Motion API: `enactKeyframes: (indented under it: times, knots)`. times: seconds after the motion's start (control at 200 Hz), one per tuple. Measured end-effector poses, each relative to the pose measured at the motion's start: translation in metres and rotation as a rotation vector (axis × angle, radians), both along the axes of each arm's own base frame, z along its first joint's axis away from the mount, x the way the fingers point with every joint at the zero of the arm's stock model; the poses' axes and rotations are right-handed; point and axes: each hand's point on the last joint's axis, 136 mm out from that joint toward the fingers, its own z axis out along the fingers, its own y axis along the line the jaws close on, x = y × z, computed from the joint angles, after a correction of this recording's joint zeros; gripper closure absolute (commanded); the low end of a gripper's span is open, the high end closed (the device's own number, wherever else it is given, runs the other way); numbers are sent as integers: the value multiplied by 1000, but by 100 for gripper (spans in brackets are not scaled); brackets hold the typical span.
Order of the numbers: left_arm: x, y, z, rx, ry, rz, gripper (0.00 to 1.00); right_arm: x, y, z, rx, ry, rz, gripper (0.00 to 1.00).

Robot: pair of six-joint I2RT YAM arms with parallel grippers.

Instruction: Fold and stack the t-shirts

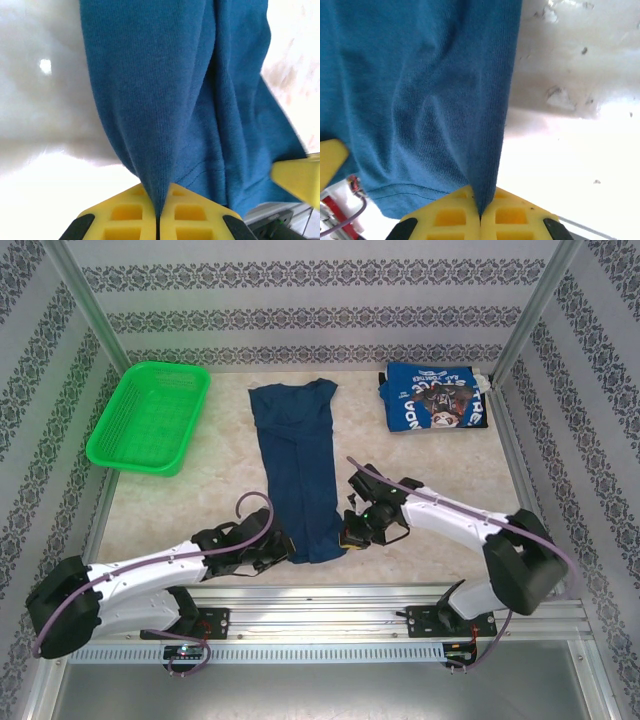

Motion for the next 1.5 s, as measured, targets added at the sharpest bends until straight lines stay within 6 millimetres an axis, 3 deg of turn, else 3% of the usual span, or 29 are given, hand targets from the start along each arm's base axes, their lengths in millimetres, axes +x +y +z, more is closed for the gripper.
enactKeyframes:
  times: [0.135, 0.26, 0.365, 0.5, 0.594, 0.874, 1.169, 1.499]
  knots:
    - [-17, 7, 9, 8, 4, -26, 98, -12, -6, 16, 35, 2, -25, 100]
    - [-17, 21, 40, -22, -50, 18, 97, -14, -6, 31, 57, -5, -31, 100]
    - [-10, 22, 60, -57, -88, 46, 97, -2, -1, 45, 74, -12, -42, 100]
    - [2, 24, 58, -14, -68, 78, 97, 25, 8, 61, 87, -29, -61, 100]
    - [16, 32, 61, -2, -65, 124, 97, 45, 11, 70, 99, -40, -75, 100]
    - [75, 57, 95, -26, -106, 209, 97, 101, 30, 89, 121, -82, -50, 100]
    - [116, 77, 85, -20, -60, 212, 98, 153, 42, 81, 93, -81, -13, 100]
    - [169, 82, 76, -57, -52, 182, 97, 197, 34, 66, 38, -81, -25, 100]
